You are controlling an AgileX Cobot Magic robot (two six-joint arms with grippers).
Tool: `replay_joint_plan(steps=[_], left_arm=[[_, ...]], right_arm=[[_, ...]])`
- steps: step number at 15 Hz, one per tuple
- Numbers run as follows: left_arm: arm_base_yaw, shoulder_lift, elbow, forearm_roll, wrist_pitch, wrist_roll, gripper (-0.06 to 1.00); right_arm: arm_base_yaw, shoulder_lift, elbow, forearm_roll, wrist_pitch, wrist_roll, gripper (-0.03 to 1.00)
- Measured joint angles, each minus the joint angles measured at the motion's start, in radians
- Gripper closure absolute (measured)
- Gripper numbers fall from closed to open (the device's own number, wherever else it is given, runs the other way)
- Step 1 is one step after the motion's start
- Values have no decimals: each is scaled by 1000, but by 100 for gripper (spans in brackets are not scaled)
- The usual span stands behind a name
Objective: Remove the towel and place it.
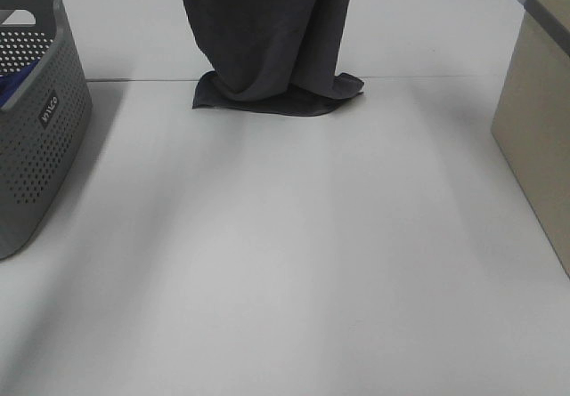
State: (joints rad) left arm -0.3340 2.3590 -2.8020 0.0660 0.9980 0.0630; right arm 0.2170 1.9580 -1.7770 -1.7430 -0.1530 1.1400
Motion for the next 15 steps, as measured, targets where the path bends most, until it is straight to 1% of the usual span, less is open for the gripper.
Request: replay_joint_plan(steps=[1, 2, 4, 5, 6, 8, 9, 10, 11, 12, 13, 14, 15], left_arm=[[-5, 0, 0, -20, -1, 57, 94], [-6, 1, 0, -26, -1, 68, 94], [-6, 1, 0, -32, -1, 76, 94], [-6, 1, 0, -46, 0, 76, 94], [-8, 3, 0, -66, 0, 77, 94], [-11, 4, 0, -91, 0, 77, 94], [-12, 4, 0, -100, 0, 77, 94], [-7, 4, 0, -108, -13, 77, 94], [-2, 3, 0, -106, -24, 77, 94], [0, 2, 0, -105, -27, 77, 94], [2, 2, 0, -101, -29, 77, 94], [3, 2, 0, -101, -29, 77, 94], [4, 2, 0, -101, -29, 77, 94]], right_arm=[[2, 0, 33, 0, 100, -259, 96], [4, 0, 65, 0, 130, -375, 96], [10, 0, 132, 0, 168, -484, 96], [11, -1, 182, 0, 179, -519, 96], [11, -1, 230, 4, 180, -531, 96], [17, -1, 269, 99, 188, -531, 96], [31, 0, 276, 204, 208, -529, 96], [79, 2, 279, 490, 256, -524, 96], [107, 2, 279, 615, 277, -528, 96], [122, 2, 280, 683, 282, -534, 96], [150, 2, 281, 800, 297, -543, 96], [177, -3, 282, 917, 314, -568, 96], [205, -14, 283, 1001, 337, -611, 96]])
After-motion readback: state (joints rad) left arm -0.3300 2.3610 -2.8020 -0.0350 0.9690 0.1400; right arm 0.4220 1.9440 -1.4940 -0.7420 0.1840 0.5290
